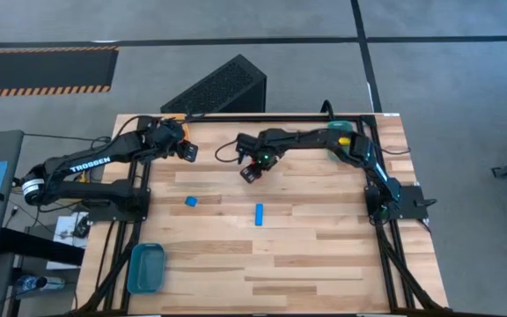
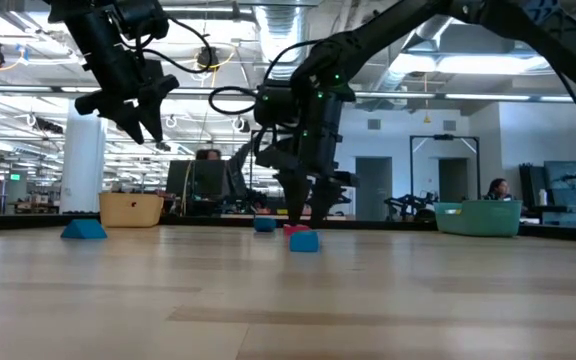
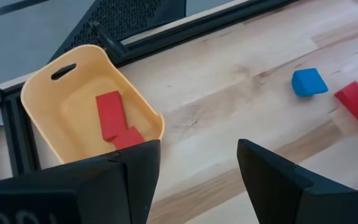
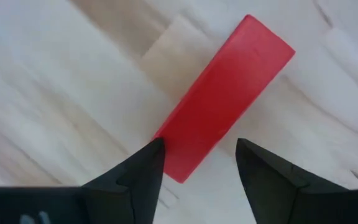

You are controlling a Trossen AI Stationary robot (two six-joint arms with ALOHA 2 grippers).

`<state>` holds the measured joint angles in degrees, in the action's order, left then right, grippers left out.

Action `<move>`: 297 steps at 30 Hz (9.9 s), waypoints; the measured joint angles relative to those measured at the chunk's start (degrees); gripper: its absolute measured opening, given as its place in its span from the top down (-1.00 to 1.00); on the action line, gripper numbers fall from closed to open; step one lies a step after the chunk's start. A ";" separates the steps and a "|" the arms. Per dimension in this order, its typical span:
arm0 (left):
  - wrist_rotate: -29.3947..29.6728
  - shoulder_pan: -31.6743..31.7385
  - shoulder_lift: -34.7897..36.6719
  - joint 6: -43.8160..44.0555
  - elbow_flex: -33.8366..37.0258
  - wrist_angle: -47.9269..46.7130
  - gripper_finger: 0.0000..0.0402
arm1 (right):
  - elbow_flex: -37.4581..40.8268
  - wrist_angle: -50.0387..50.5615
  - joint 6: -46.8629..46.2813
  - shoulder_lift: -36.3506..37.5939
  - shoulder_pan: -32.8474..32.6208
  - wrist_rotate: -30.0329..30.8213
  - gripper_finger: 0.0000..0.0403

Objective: Sort & place blocks by color
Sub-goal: Put the red block into the orange bin

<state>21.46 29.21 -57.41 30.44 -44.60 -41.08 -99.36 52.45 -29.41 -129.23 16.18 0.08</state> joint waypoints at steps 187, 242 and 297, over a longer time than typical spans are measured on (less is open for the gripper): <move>-34.65 -6.47 4.96 -12.40 12.26 58.89 -0.23 | 11.66 -30.67 22.60 29.03 -6.54 8.94 0.39; -23.76 -11.89 10.56 -29.57 6.80 56.15 -0.55 | 4.98 -36.52 27.75 26.95 -6.95 5.14 0.39; -9.34 -0.64 11.02 -19.20 6.84 32.41 0.52 | 4.99 -27.76 17.21 26.88 -6.56 4.68 -0.04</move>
<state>12.13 28.57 -46.39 11.23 -37.76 -8.67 -94.37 24.70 -12.21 -102.35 9.63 4.76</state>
